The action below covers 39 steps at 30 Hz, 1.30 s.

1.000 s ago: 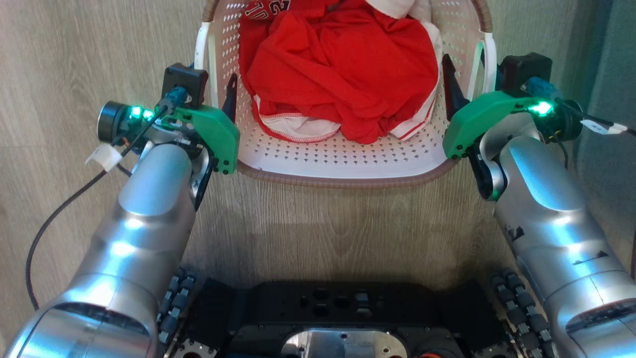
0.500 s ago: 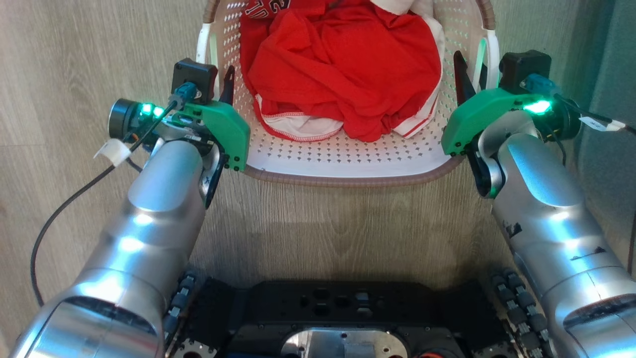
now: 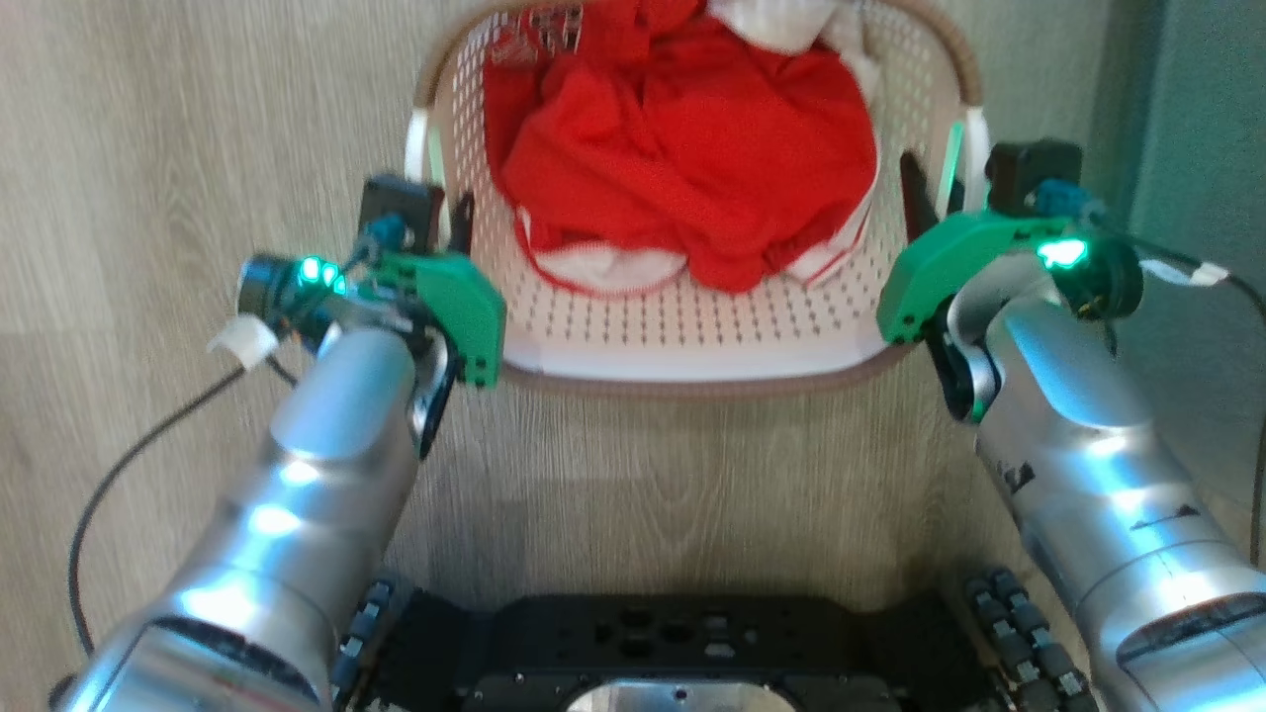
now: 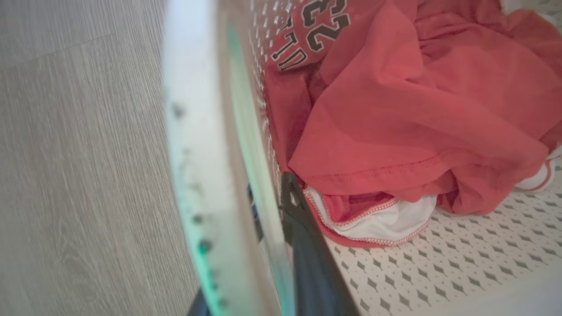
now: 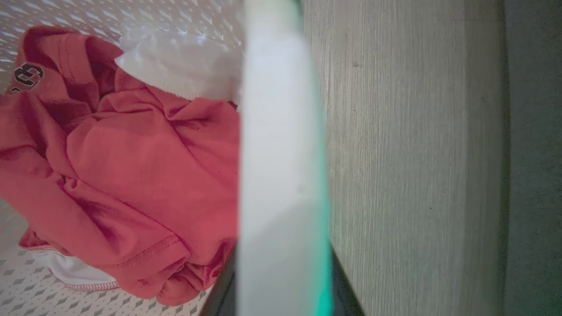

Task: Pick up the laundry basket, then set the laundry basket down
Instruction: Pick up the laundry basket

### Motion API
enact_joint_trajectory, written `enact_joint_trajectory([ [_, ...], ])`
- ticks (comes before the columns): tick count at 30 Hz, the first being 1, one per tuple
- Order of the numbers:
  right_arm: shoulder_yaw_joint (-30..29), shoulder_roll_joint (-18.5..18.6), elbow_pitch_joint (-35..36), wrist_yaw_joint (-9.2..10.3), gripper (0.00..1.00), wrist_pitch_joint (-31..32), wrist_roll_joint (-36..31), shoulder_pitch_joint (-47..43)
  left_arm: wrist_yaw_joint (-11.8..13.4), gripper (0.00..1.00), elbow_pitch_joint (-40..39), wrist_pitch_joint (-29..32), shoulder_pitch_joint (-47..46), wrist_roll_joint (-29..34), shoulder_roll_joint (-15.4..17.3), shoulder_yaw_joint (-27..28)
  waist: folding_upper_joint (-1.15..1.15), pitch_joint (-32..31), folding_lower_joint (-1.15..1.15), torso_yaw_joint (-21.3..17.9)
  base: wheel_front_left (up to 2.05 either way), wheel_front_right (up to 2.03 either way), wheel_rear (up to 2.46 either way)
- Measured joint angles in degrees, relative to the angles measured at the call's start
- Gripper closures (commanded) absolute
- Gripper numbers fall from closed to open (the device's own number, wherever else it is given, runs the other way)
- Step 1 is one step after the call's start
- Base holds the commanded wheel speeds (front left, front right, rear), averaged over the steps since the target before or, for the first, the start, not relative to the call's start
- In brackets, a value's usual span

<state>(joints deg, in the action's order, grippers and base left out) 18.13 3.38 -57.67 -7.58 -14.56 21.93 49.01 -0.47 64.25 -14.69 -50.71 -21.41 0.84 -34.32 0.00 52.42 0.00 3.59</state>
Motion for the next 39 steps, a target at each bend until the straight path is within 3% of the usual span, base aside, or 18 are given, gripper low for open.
enact_joint_trajectory([
  [11,7.55,-0.12,-6.02,0.00,1.00,0.13,8.06,-2.72,-0.58,1.00,3.24,0.90,5.41,-6.14,-0.01,-5.10,0.00,-8.92,0.00,-1.22,0.00,0.00,0.00],
  [39,24.85,-0.93,-13.03,0.00,1.00,17.62,31.18,-14.18,-4.58,1.00,6.47,18.67,19.49,-16.29,-0.03,-15.01,0.00,-36.23,-0.01,-2.90,0.00,0.00,0.00],
])
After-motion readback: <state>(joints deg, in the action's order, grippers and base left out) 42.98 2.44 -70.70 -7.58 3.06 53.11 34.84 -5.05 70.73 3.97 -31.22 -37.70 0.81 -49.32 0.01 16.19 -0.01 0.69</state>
